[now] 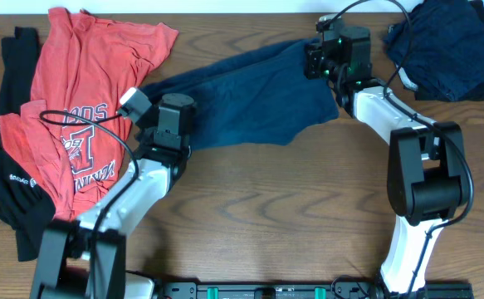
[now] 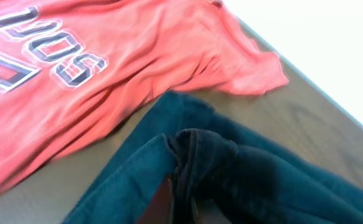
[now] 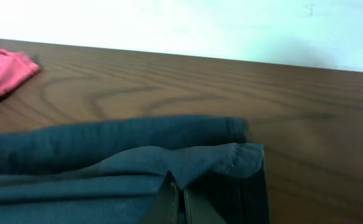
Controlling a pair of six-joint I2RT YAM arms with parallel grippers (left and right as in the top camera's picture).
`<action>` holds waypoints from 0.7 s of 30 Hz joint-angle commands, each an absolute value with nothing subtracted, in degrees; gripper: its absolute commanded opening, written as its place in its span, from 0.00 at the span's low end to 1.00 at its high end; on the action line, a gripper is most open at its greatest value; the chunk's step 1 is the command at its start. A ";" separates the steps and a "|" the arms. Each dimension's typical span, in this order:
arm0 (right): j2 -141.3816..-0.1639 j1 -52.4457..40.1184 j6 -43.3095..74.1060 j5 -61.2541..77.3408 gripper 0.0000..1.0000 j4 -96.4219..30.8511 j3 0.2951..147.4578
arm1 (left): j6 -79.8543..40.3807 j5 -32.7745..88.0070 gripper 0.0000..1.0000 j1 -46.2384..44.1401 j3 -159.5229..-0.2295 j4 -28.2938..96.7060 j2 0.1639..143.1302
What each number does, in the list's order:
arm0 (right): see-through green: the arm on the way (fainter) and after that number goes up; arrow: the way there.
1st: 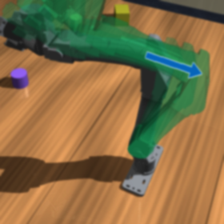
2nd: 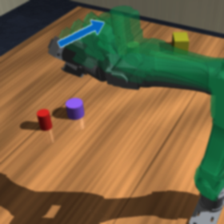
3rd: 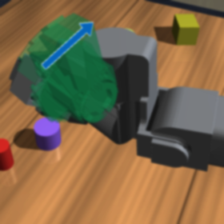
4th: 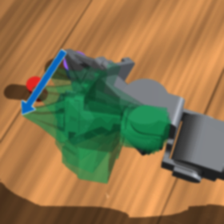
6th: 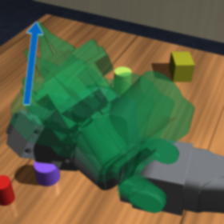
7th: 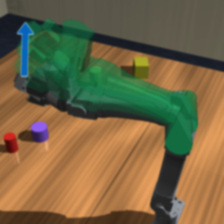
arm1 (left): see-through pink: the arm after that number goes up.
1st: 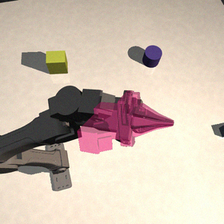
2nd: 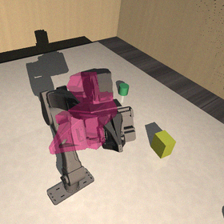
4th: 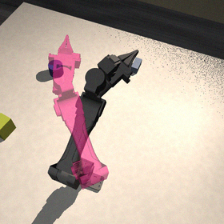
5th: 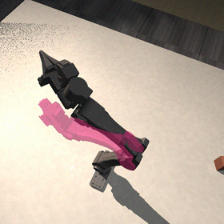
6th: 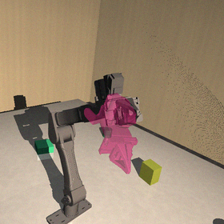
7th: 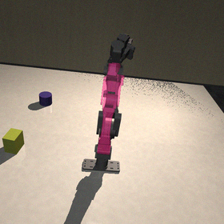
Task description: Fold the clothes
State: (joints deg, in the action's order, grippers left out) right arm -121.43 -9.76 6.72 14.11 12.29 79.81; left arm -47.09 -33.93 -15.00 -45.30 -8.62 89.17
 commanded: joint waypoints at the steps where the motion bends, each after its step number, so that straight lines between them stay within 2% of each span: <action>1: -123.04 -8.78 6.17 8.12 0.01 13.02 80.88 | -37.78 -39.68 0.06 -12.80 -45.12 -15.05 92.36; 2: -123.35 -8.84 6.17 8.10 0.01 13.02 80.88 | -35.33 -39.68 0.11 -12.51 -45.12 -18.15 93.45; 3: -123.59 -8.93 6.17 8.12 0.01 13.04 80.88 | -32.99 -39.66 0.26 -12.19 -45.12 -21.50 94.65; 4: -123.83 -8.99 6.15 8.10 0.02 13.04 80.88 | -31.38 -39.66 0.55 -11.97 -45.12 -24.05 95.68; 5: -123.90 -8.99 6.17 8.10 0.07 12.99 80.88 | -29.67 -39.66 0.82 -11.75 -45.12 -26.41 96.64; 6: -123.90 -8.97 6.13 8.10 0.15 12.86 80.88 | -28.32 -39.66 0.98 -11.55 -45.12 -27.97 97.36; 7: -123.90 -8.97 6.15 8.10 0.34 12.86 80.88 | -27.05 -39.66 0.98 -11.40 -45.12 -29.32 97.97; 8: -123.90 -8.97 6.13 8.10 0.46 12.93 80.88 | -25.93 -39.66 0.98 -11.27 -45.12 -30.06 98.37; 9: -123.87 -8.97 6.15 8.12 0.62 13.08 80.88 | -25.34 -39.66 0.98 -11.25 -45.12 -30.15 98.48; 10: -123.87 -8.95 6.15 8.14 0.69 13.10 80.88 | -25.04 -39.66 0.98 -11.27 -45.12 -30.13 98.45; 17: -122.80 -8.97 6.17 15.38 0.98 10.94 80.88 | -21.43 -33.19 0.98 -11.44 -45.12 -25.67 96.90; 21: -121.95 -9.04 6.15 19.00 0.99 5.96 80.90 | -21.43 -27.33 0.98 -11.44 -45.12 -17.32 94.61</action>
State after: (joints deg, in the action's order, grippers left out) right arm -123.15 -9.13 6.35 14.61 7.60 79.94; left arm -23.62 -32.40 -11.40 -45.12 -20.01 97.17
